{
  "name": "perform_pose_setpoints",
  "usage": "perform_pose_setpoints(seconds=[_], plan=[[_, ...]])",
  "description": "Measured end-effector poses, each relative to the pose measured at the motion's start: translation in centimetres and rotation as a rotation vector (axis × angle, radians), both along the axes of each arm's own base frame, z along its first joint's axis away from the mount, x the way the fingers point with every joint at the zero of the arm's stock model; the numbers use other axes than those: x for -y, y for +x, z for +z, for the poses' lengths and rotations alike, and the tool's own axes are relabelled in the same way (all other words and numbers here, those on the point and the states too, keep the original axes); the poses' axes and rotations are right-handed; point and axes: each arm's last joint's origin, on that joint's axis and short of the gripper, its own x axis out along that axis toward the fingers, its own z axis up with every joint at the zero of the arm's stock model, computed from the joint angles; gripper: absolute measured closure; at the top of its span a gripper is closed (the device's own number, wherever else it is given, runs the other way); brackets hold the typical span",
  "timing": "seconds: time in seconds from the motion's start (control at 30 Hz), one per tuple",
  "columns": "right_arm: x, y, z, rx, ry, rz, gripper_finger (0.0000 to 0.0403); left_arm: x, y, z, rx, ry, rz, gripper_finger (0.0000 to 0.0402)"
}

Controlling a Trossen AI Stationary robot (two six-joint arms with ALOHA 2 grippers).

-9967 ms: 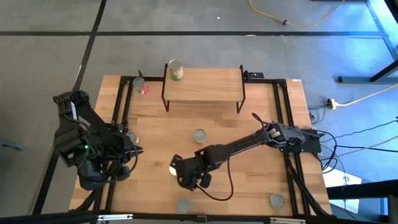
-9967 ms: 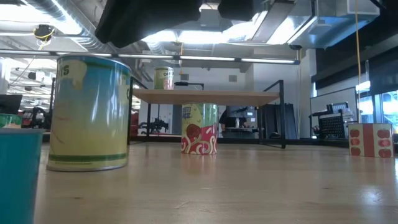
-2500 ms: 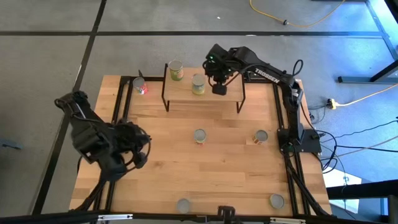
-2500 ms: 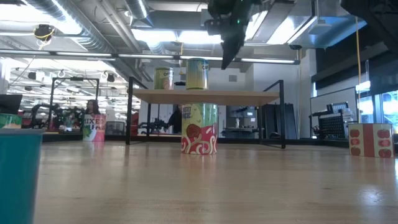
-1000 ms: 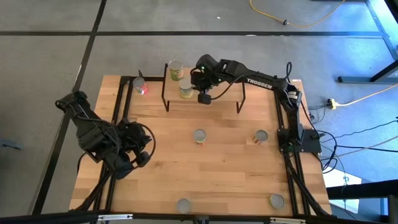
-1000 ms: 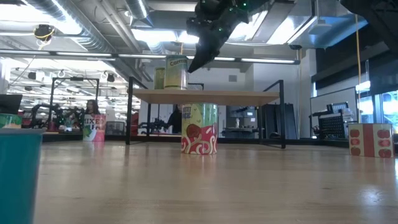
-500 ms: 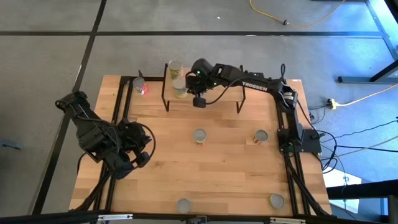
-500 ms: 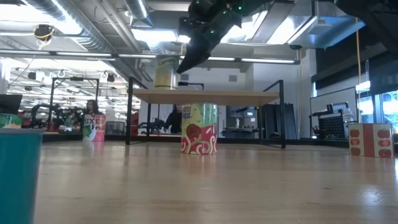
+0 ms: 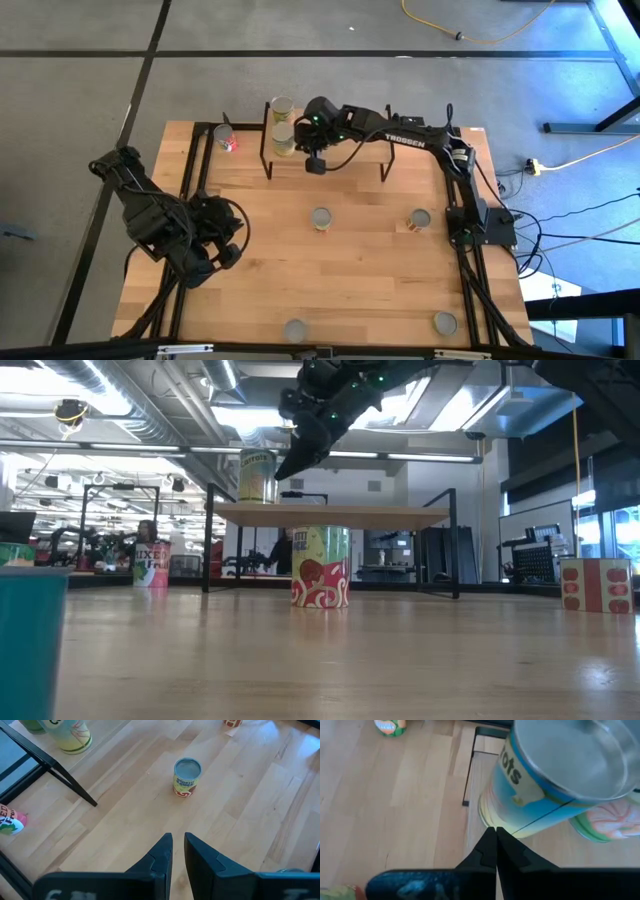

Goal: Pick and place cans onto a shelf
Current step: Move the canned mixed fruits to the center of the table

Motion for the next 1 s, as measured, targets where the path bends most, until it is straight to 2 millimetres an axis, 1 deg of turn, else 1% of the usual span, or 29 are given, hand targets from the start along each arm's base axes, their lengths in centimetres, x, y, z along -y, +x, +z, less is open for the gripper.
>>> perform_pose_setpoints(seconds=[0.1, 0.27, 0.43, 0.53, 0.63, 0.73, 0.87, 1.0], plan=[[0.0, -0.1, 0.2, -0.007, 0.002, 0.000, 0.0402, 0.0, 0.0, 0.0, 0.000, 0.000, 0.000, 0.0360], [-0.6, -0.2, 1.5, -0.025, -0.004, 0.024, 0.0402, 0.1, -0.1, -0.1, -0.041, -0.042, -0.012, 0.0360], [-1.9, -0.6, 3.7, -0.057, -0.016, 0.072, 0.0402, 0.2, -0.1, -0.2, -0.065, -0.085, -0.007, 0.0360], [-3.0, -0.9, 5.3, -0.067, -0.027, 0.106, 0.0402, 0.2, -0.1, -0.2, -0.063, -0.088, -0.002, 0.0360], [-4.1, -1.8, 7.1, -0.108, -0.036, 0.149, 0.0402, 0.2, -0.1, -0.2, -0.063, -0.088, -0.002, 0.0360], [-5.3, -2.5, 8.9, -0.113, -0.038, 0.174, 0.0402, 0.3, -0.2, -0.2, -0.073, -0.072, -0.028, 0.0360], [-6.9, -3.8, 9.9, -0.130, -0.034, 0.204, 0.0402, 0.5, -0.4, -0.2, -0.089, -0.043, -0.080, 0.0360], [-8.6, -5.4, 11.0, -0.187, -0.015, 0.238, 0.0402, 0.8, -0.6, -0.2, -0.087, -0.016, -0.116, 0.0360]])
